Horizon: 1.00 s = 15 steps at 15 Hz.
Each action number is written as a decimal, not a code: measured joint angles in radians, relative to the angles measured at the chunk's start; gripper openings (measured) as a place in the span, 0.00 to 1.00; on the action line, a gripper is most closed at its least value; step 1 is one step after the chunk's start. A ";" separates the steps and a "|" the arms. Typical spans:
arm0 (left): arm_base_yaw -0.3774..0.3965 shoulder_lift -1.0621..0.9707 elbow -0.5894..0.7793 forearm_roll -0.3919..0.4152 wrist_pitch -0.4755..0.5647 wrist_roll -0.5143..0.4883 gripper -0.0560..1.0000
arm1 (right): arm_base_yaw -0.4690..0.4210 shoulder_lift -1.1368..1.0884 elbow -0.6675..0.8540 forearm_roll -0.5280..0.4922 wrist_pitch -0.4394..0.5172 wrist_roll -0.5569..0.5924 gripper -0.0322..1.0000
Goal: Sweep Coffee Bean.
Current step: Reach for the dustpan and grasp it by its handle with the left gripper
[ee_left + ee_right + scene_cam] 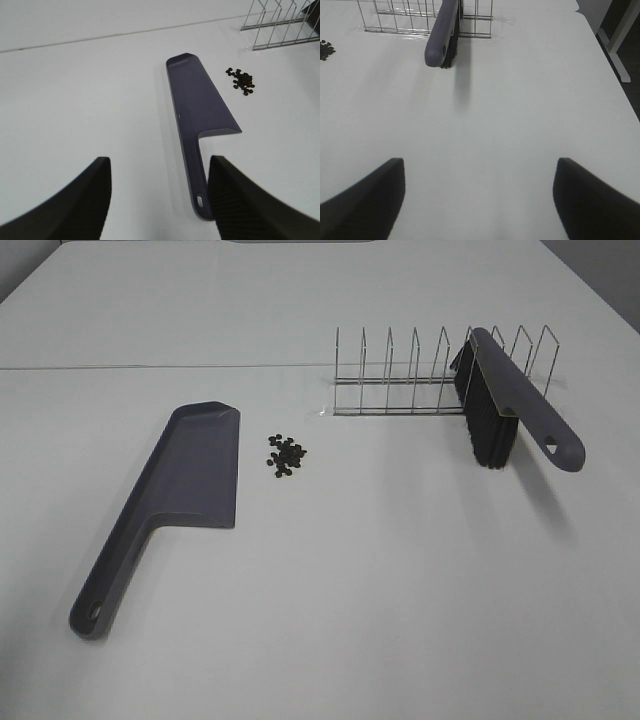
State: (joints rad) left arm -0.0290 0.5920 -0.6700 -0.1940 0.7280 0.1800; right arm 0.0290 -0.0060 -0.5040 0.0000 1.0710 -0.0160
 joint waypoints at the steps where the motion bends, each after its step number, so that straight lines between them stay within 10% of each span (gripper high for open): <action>1: 0.000 0.095 -0.044 -0.004 -0.007 0.000 0.58 | 0.000 0.000 0.000 0.000 0.000 0.000 0.78; 10: -0.002 0.793 -0.247 -0.116 0.037 0.000 0.61 | 0.000 0.000 0.000 0.000 0.000 0.000 0.78; 15: -0.151 0.983 -0.247 -0.069 -0.006 -0.083 0.61 | 0.000 0.000 0.000 0.000 0.000 0.000 0.78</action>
State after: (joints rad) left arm -0.1800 1.5750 -0.9170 -0.2630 0.7220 0.0970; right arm 0.0290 -0.0060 -0.5040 0.0000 1.0710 -0.0160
